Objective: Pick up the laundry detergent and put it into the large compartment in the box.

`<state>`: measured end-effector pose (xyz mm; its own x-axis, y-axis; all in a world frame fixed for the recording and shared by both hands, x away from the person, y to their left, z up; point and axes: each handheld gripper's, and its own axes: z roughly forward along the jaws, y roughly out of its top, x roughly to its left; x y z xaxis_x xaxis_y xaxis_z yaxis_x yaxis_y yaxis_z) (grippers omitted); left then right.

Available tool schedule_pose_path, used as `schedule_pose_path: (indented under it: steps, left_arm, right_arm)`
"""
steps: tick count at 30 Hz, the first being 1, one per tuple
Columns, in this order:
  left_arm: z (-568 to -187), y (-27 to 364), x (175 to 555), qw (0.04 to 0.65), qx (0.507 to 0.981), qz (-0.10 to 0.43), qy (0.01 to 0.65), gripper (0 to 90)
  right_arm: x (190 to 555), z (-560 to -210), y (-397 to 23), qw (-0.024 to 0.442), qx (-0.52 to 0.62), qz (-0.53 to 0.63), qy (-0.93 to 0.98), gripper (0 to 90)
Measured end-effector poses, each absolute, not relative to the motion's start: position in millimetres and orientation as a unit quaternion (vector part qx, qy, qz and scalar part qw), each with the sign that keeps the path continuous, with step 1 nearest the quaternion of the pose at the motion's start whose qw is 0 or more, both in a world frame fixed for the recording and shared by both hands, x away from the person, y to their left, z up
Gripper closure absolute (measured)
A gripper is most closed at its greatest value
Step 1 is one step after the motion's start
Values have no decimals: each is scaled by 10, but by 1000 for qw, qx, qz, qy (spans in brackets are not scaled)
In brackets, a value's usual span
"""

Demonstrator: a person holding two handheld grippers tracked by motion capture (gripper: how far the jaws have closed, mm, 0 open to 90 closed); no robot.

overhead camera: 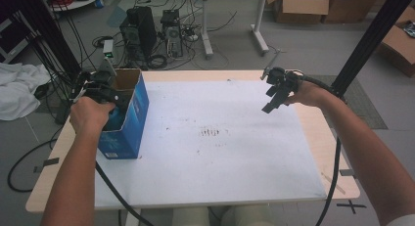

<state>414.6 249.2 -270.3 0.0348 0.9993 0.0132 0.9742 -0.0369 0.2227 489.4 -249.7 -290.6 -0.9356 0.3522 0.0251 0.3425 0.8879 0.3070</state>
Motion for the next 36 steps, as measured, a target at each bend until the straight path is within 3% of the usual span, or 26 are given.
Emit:
schedule_pose_path:
  steps: [36]
  left_arm:
    - [-2000, 2439, 3974, 110, 724, 118, 670, 258]
  right_arm:
    - [4838, -2845, -2497, 20, 172, 161, 972, 187]
